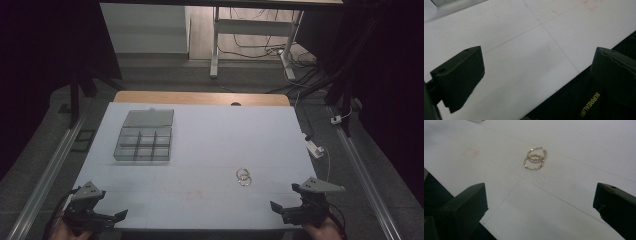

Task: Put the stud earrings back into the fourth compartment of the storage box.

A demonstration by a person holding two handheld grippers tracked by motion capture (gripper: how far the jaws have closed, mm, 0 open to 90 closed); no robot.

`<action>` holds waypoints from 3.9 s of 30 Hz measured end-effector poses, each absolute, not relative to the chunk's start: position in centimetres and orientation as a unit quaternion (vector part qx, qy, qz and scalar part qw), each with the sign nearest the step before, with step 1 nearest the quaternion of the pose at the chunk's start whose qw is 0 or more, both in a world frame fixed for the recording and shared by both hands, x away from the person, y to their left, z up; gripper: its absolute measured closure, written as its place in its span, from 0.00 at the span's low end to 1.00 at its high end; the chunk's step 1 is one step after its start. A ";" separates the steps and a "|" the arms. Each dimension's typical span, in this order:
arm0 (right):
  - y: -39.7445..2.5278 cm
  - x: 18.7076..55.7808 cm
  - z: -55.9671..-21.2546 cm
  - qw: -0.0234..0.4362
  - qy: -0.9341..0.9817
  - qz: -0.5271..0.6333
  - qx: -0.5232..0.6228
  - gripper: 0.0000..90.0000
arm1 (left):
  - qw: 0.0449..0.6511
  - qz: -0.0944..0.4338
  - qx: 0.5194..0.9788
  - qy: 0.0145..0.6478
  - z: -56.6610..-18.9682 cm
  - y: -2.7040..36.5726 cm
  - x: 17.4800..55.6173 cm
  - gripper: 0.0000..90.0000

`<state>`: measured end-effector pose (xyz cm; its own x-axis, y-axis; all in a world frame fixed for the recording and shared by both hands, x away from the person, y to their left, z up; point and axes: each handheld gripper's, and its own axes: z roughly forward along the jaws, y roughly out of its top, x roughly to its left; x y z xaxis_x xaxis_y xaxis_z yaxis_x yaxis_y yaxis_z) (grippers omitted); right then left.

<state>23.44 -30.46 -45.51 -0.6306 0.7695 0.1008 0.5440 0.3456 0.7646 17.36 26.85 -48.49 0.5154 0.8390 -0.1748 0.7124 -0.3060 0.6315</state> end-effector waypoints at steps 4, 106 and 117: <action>-30.4 23.5 -45.5 0.141 0.810 0.399 0.405 0.00 | 0.346 0.098 0.805 0.471 -48.4 26.5 17.8 0.00; -29.9 23.5 -45.7 0.139 0.827 0.381 0.390 0.00 | 0.345 0.020 0.923 0.167 -51.5 -5.6 35.9 0.79; -29.8 23.5 -45.7 0.142 0.829 0.380 0.385 0.00 | 0.330 0.038 0.927 0.171 -52.1 -6.7 35.8 0.94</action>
